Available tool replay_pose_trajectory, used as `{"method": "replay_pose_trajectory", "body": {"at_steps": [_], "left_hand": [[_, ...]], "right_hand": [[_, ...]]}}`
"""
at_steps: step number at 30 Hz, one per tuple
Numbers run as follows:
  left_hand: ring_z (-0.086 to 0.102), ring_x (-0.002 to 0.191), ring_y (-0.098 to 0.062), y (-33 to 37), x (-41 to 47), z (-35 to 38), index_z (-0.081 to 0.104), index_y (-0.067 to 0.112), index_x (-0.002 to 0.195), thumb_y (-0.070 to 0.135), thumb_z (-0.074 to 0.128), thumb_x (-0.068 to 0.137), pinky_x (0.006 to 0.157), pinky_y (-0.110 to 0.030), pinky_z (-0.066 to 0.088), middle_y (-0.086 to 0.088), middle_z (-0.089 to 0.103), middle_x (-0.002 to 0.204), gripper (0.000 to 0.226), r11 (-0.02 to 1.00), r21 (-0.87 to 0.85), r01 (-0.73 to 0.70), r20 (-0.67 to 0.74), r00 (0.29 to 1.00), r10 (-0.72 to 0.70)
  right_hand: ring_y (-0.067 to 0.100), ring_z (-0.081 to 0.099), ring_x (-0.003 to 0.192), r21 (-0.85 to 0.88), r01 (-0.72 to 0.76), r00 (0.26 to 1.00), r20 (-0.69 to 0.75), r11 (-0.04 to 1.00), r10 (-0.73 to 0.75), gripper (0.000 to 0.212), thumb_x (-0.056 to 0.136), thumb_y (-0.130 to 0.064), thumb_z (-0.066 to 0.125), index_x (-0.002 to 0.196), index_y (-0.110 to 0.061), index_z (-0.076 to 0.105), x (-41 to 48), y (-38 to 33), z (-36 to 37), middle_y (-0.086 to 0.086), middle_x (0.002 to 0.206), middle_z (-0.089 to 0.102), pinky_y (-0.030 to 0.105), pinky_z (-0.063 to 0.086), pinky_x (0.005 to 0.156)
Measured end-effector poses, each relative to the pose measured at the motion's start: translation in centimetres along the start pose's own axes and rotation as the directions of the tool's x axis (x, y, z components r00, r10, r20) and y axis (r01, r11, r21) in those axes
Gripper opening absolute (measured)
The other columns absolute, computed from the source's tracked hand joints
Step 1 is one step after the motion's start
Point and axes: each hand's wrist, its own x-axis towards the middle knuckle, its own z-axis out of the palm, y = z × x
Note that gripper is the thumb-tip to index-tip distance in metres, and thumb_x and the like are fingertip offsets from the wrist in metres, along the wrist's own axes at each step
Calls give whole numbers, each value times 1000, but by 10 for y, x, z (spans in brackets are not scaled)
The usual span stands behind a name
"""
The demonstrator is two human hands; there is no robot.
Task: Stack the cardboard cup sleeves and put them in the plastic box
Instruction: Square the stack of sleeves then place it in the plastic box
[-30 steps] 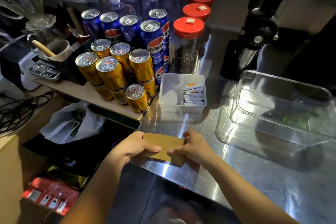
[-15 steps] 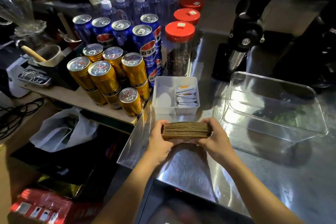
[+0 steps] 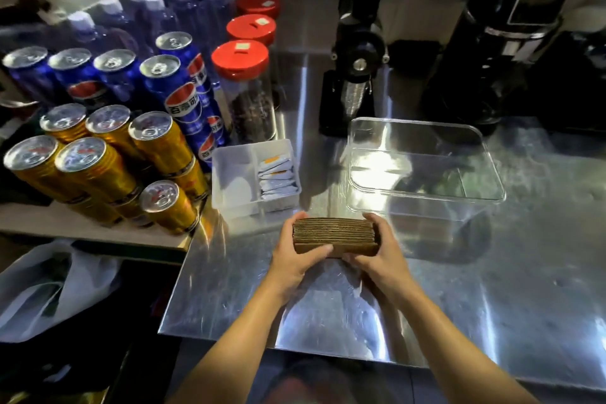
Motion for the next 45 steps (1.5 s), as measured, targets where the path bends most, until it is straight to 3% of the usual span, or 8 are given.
{"method": "replay_pose_trajectory", "body": {"at_steps": [8,11,18,27,31,38,42,45], "left_hand": [[66,76,-2,-2,8,14,55,19,117,35,65,76,62,-15,51,3,67,92,45,972,-233,-34,-130,991,3],[63,72,-8,0,9,22,59,13,96,33,57,85,63,-18,50,0,64,82,22,976,-209,-64,-242,970,12],[38,69,-21,5,18,30,49,12,66,32,48,90,64,-37,32,-10,42,70,32,993,-47,-112,-466,881,78],[48,52,6,-10,8,23,54,23,64,29,41,94,50,-8,38,11,54,56,34,982,110,-152,-373,910,183],[58,72,3,-5,2,12,59,26,82,36,53,85,64,-10,45,13,66,76,12,979,137,-149,-215,961,176],[46,119,-6,-3,-18,-36,42,36,122,47,75,53,101,-15,36,17,38,120,77,882,447,-150,47,988,144],[36,109,22,-3,-18,-37,43,35,123,25,83,62,89,2,30,19,38,117,74,849,506,-150,20,987,162],[34,107,9,-1,-18,-33,46,43,117,22,81,65,85,4,26,23,43,111,65,826,548,-131,-6,987,161]], "right_hand": [[18,59,93,442,-90,985,-95,893,146,40,72,-29,66,109,-21,54,4,-3,23,8,106,59,35,47,83],[10,55,76,350,-80,952,-251,933,176,15,82,-38,59,83,-23,58,10,-4,33,-2,82,59,30,43,74],[-6,41,51,289,-41,902,-402,957,160,30,89,-25,48,59,-25,52,23,-8,41,-20,52,50,16,35,54],[-1,47,63,194,-29,943,-320,981,92,21,92,-28,46,76,-18,57,15,3,35,-9,69,53,15,39,61],[-3,46,61,178,-32,943,-320,983,89,22,93,-28,45,78,-17,57,15,2,34,-8,69,53,16,39,61],[-5,45,57,146,-24,949,-308,989,69,24,94,-27,44,79,-13,56,14,2,33,-3,69,51,9,37,55],[-3,43,56,150,-29,952,-298,988,73,24,94,-27,44,79,-11,56,13,1,32,-2,70,51,10,36,54],[-2,43,57,143,-37,957,-280,989,77,25,94,-27,44,80,-11,56,12,-1,30,-2,70,51,10,36,55]]}}
